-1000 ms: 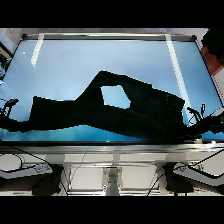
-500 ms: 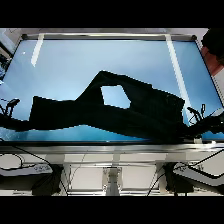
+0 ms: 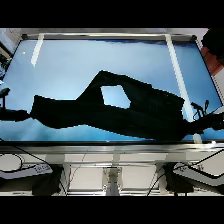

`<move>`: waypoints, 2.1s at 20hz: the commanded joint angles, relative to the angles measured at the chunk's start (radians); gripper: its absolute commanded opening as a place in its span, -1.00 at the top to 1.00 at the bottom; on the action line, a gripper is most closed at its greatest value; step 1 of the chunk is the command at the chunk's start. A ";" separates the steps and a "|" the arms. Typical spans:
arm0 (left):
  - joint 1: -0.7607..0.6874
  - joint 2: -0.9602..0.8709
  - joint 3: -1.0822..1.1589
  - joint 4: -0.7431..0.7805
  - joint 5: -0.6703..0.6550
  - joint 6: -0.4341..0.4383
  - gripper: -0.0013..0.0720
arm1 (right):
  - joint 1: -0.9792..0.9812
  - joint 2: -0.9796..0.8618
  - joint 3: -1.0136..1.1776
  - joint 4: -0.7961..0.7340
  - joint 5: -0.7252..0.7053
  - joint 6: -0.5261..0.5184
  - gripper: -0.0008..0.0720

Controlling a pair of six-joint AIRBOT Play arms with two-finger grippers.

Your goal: Fold the clothes and pants, and hang the long-sleeved shirts on hangers.

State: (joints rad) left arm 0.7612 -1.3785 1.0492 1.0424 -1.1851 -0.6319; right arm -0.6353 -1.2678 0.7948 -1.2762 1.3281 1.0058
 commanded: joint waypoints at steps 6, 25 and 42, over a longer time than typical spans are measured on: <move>0.001 0.053 0.257 -0.244 0.077 -0.218 0.91 | 0.000 -0.001 0.379 0.180 -0.111 0.022 0.94; -0.031 -0.042 0.627 0.106 -0.166 -0.544 0.91 | 0.099 -0.163 0.264 0.041 0.211 -0.020 -0.59; -0.031 -0.059 0.627 0.080 -0.243 -0.674 0.91 | 0.096 -0.162 0.234 0.318 0.008 -0.155 0.93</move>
State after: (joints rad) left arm 0.7300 -1.4265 1.6756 1.1458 -1.4113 -1.2030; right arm -0.5404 -1.4303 1.0012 -1.0229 1.3731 0.8623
